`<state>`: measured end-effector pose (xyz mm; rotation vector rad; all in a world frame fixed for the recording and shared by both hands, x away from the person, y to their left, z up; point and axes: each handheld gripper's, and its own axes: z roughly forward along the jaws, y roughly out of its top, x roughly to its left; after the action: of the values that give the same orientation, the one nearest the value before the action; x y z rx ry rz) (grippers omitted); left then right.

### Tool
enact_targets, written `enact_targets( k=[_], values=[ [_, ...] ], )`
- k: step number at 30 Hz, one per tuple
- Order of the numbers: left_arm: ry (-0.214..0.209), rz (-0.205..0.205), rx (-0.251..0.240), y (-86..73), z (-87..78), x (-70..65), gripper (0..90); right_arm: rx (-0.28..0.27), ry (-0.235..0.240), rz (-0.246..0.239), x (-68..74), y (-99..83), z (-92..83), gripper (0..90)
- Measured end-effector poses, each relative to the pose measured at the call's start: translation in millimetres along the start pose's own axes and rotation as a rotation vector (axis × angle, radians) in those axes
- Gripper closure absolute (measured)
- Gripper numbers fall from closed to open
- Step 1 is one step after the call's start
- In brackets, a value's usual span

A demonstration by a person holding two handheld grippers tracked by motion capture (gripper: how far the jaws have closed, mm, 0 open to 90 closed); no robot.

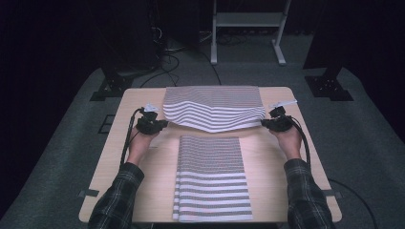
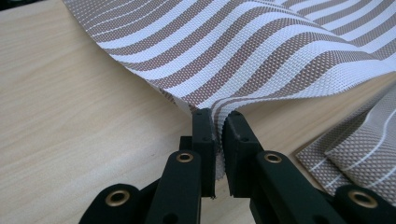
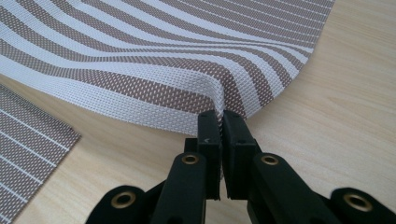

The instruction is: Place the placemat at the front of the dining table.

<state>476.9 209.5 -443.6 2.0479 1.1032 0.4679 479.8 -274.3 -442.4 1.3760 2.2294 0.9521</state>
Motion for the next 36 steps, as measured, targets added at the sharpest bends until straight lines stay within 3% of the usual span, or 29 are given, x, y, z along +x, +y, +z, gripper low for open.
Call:
enact_targets(
  k=[3,5,10,12,16,23,29,36],
  values=[
    [0.002,0.003,0.000,-1.4,0.2,0.7,80.6,0.011,0.004,0.003,-0.8,-1.1,2.9,83.7],
    [-0.013,0.003,-0.011,-1.5,-2.2,1.9,74.0,0.014,-0.001,-0.003,-1.1,-1.5,2.9,76.2],
    [-0.031,-0.002,-0.050,0.7,-13.6,5.6,67.4,-0.031,0.015,0.010,-1.3,0.4,-4.7,65.8],
    [-0.037,-0.005,-0.065,2.3,-17.3,6.0,65.0,-0.042,0.015,0.010,-0.3,1.5,-6.6,68.8],
    [-0.031,0.007,-0.073,5.0,-21.0,3.3,67.8,-0.026,0.008,0.011,-0.4,-0.2,-2.4,89.4],
    [-0.032,0.009,-0.061,4.9,-14.4,1.2,68.8,-0.015,-0.021,0.030,-0.4,-4.3,13.3,90.0],
    [-0.023,-0.004,-0.052,2.8,-8.0,1.8,67.9,0.043,-0.062,0.011,2.9,-9.6,26.9,90.0],
    [-0.005,-0.019,-0.004,-6.0,7.9,4.3,65.7,0.015,-0.057,0.034,2.1,-14.7,26.6,90.0]
  ],
)
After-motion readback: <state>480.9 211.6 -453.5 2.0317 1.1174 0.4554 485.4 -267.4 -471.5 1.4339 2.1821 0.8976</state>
